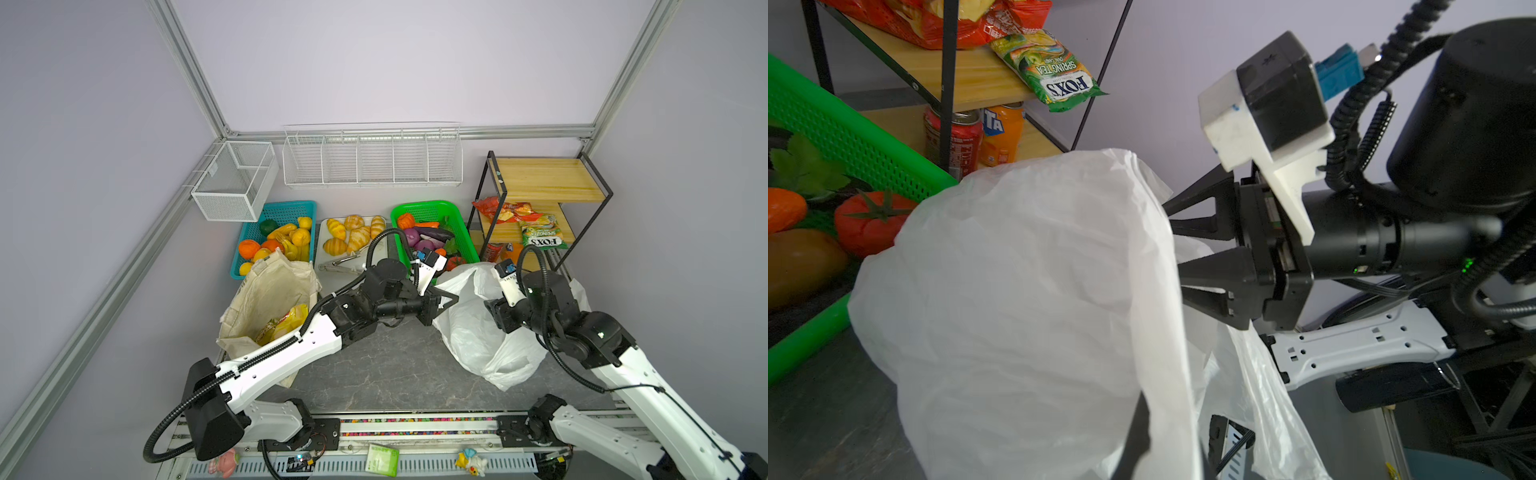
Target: Place the mixed food into the grocery bags and tie them
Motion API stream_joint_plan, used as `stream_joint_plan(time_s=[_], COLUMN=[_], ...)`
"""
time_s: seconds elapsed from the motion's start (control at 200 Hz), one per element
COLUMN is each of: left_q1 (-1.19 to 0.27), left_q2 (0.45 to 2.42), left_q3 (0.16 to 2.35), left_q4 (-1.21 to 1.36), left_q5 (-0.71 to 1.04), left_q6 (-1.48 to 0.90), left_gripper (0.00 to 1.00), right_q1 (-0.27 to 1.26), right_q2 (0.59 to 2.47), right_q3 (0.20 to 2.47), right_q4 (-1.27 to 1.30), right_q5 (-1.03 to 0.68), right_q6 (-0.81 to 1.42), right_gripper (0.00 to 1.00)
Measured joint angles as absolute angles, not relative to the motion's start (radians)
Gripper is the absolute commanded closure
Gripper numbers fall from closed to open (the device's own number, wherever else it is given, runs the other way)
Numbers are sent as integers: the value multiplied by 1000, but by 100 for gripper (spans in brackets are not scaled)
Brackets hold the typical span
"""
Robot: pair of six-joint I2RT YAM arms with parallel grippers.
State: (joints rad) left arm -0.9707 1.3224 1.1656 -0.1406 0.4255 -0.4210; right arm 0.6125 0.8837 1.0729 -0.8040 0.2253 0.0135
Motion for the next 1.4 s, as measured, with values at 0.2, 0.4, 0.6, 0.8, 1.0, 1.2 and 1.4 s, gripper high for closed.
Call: stream_joint_plan(time_s=[0.2, 0.4, 0.6, 0.8, 1.0, 1.2, 1.4], left_q1=[-941, -907, -865, -799, -781, -778, -779], left_q2=[1343, 1348, 1364, 1364, 1364, 1303, 1134], left_q3=[1199, 1203, 1203, 1203, 1203, 1149, 1000], left_q4=[-138, -120, -113, -115, -197, -218, -220], left_q5=[522, 600, 647, 641, 394, 134, -23], left_q6=[-482, -531, -575, -590, -503, -423, -398], left_gripper=[100, 100, 100, 96, 53, 29, 17], right_q1=[646, 653, 654, 634, 519, 512, 513], right_q2=[900, 911, 881, 857, 892, 935, 953], right_q3=[1057, 987, 913, 902, 992, 1002, 936], right_q4=[-725, -663, -628, -641, -695, -594, -419], right_q5=[301, 356, 384, 378, 131, -60, -98], right_q6=[-24, -34, -9, 55, 191, 468, 713], right_gripper=[23, 13, 28, 93, 93, 94, 93])
